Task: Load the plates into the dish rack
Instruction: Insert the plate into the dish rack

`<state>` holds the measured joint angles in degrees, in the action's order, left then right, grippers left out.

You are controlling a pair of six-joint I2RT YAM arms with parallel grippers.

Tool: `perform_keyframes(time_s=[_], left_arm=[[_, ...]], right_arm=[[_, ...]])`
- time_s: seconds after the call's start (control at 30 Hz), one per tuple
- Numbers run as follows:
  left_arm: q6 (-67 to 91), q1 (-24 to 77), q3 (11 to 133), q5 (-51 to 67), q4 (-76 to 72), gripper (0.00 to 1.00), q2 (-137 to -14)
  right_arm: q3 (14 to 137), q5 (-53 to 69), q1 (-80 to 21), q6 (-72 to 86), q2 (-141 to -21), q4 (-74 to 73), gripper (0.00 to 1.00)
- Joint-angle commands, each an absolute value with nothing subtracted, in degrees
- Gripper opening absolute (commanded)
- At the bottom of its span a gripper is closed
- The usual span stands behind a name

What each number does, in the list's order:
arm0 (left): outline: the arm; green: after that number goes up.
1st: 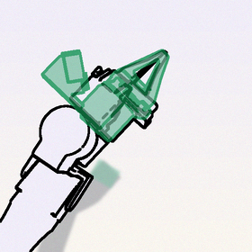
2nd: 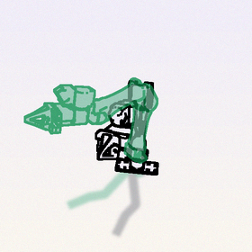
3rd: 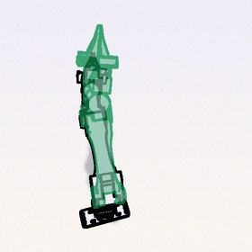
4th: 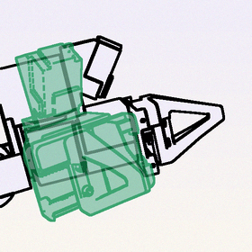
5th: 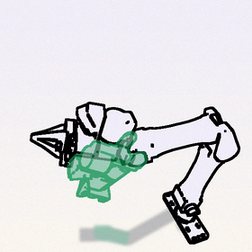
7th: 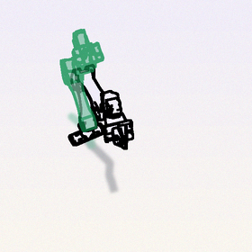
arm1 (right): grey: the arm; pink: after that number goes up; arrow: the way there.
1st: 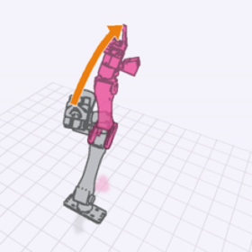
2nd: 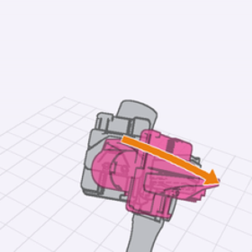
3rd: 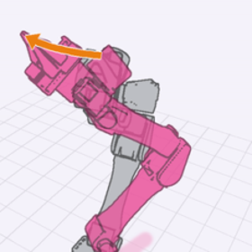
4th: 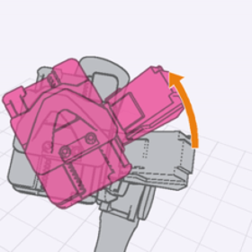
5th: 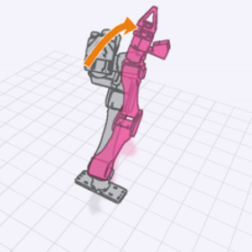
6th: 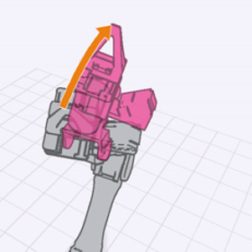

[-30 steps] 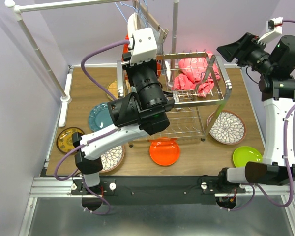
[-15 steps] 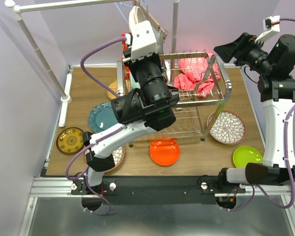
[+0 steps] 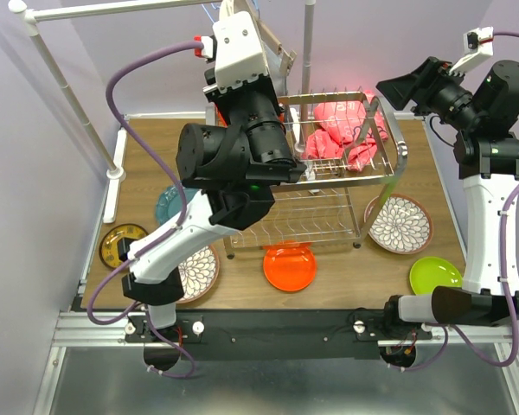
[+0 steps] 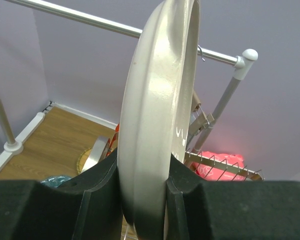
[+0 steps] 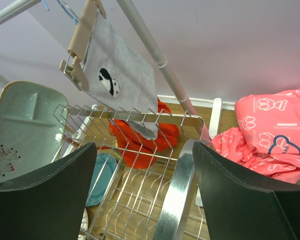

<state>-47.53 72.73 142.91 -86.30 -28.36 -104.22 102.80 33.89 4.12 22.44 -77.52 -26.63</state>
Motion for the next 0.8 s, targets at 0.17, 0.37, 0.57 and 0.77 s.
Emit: perform_keyframes(time_s=[0.17,0.37,0.57,0.77], left_arm=[[-12.1,71.3,145.9,-72.7,9.1,0.0,-98.1],[-0.3,70.5,146.2,-70.4,23.2,0.0,-96.9],[7.1,70.2,145.7,-71.1,32.1,0.0,-96.2],[14.8,67.7,145.6,-67.7,41.4,0.0,-95.8]], right_arm=[[104.7,35.1,3.8,22.4,-77.6,-27.3,0.86],[103.4,34.7,3.7,22.4,-76.6,-27.3,0.86],[103.2,34.7,3.8,22.4,-76.6,-27.3,0.86],[103.4,34.5,3.7,22.2,-76.7,-27.3,0.86]])
